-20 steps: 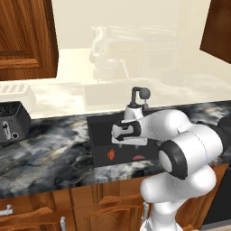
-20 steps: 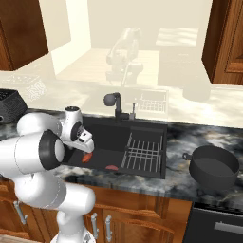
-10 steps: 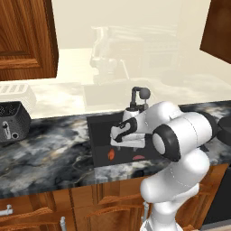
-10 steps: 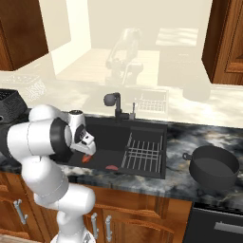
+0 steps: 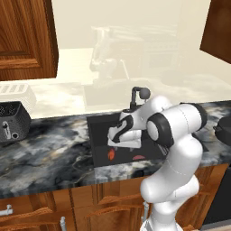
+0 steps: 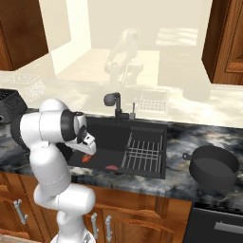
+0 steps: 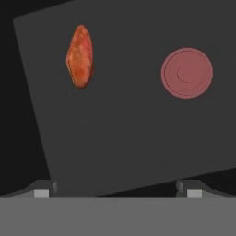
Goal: Dump the sweet potato from the pot into the sink. Then turn on the water and wash the sweet potato. Then turn off the water and put the sweet potato back in the pot.
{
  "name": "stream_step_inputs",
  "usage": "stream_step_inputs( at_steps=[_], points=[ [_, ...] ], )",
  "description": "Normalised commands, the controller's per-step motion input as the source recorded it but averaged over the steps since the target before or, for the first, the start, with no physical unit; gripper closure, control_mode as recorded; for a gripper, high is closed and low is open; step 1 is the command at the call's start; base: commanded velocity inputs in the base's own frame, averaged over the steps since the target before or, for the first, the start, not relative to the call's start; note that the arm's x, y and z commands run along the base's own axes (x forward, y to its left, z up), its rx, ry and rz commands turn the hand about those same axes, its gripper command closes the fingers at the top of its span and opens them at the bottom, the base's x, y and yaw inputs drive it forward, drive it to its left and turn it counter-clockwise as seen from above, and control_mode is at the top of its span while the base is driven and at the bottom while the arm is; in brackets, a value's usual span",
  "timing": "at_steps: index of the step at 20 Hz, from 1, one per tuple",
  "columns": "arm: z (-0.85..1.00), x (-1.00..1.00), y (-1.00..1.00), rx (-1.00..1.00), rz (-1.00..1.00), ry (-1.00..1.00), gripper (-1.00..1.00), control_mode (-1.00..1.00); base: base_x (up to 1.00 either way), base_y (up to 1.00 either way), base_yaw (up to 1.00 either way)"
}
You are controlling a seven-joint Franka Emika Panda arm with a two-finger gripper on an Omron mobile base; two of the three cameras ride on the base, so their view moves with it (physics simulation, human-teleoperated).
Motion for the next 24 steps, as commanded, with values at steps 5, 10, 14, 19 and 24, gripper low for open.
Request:
stream_step_inputs(
  at_steps=[5, 10, 14, 19, 24],
  points=[
    [-0.17, 0.22, 0.05, 0.02, 0.00, 0.00, -1.00, -1.00, 0.00, 0.00, 0.00],
    [-0.28, 0.20, 0.06, 0.00, 0.00, 0.00, -1.00, -1.00, 0.00, 0.00, 0.00],
    [-0.38, 0.14, 0.10, 0.00, 0.00, 0.00, -1.00, -1.00, 0.00, 0.00, 0.00],
    [-0.33, 0.18, 0.09, 0.00, 0.00, 0.00, -1.00, -1.00, 0.00, 0.00, 0.00],
    [-0.25, 0.22, 0.04, 0.00, 0.00, 0.00, -1.00, -1.00, 0.00, 0.00, 0.00]
  ],
)
